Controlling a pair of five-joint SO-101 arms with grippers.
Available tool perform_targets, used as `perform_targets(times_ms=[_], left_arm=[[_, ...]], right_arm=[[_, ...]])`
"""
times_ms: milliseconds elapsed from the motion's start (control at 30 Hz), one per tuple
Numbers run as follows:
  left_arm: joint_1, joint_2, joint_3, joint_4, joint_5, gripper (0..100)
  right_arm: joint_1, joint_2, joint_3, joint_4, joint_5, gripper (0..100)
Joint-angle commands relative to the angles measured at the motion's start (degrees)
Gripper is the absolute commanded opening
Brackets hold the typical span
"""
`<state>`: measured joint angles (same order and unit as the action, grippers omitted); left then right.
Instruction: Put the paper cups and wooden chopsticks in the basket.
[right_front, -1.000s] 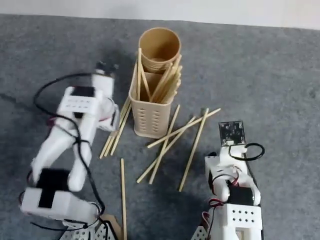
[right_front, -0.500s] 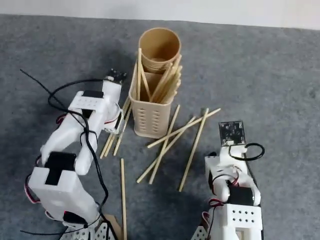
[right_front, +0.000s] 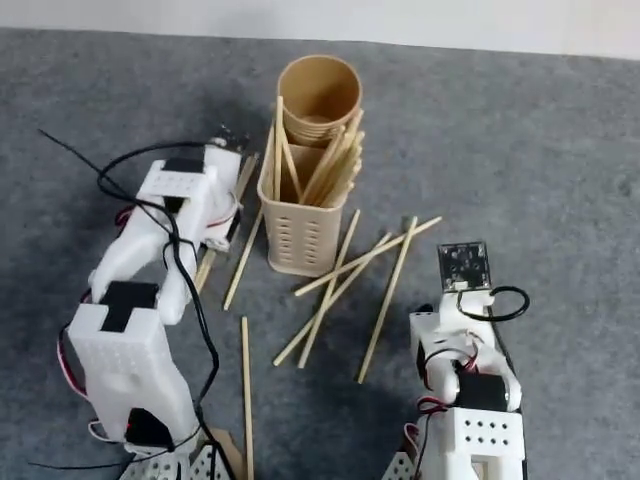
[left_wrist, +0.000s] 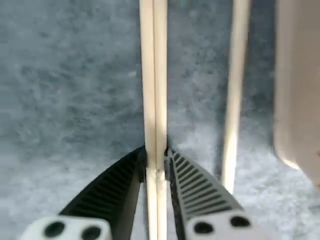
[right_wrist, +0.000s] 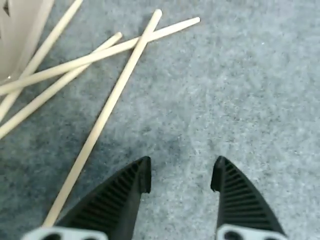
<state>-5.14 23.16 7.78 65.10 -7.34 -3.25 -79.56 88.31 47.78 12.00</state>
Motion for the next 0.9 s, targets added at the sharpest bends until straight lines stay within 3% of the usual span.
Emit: perform_targets(times_ms=[0,267,467,633,867], left_arm=[[-2.1,-0.4,-9.3,5.1,-0.4,0],[0.2,-16.1,-27.2,18.6,3.5,0],[6.8,-44.6,-16.1,20.1,5.6,0],[14.6,-65.8,-1.3,4.0,5.4,1],[23.0,-64.0,1.0,-16.8,5.7,1]], right_arm=[[0.4,-0.6,-0.3,-0.9,0.1,20.9],[0.4,-0.7,-0.3,-0.9,0.1,20.9],[0.4,-0.7,-0.3,-0.9,0.1,20.9],[0.4,-0.7,-0.3,-0.9,0.1,20.9],[0.4,-0.7,-0.3,-0.9,0.1,20.9]])
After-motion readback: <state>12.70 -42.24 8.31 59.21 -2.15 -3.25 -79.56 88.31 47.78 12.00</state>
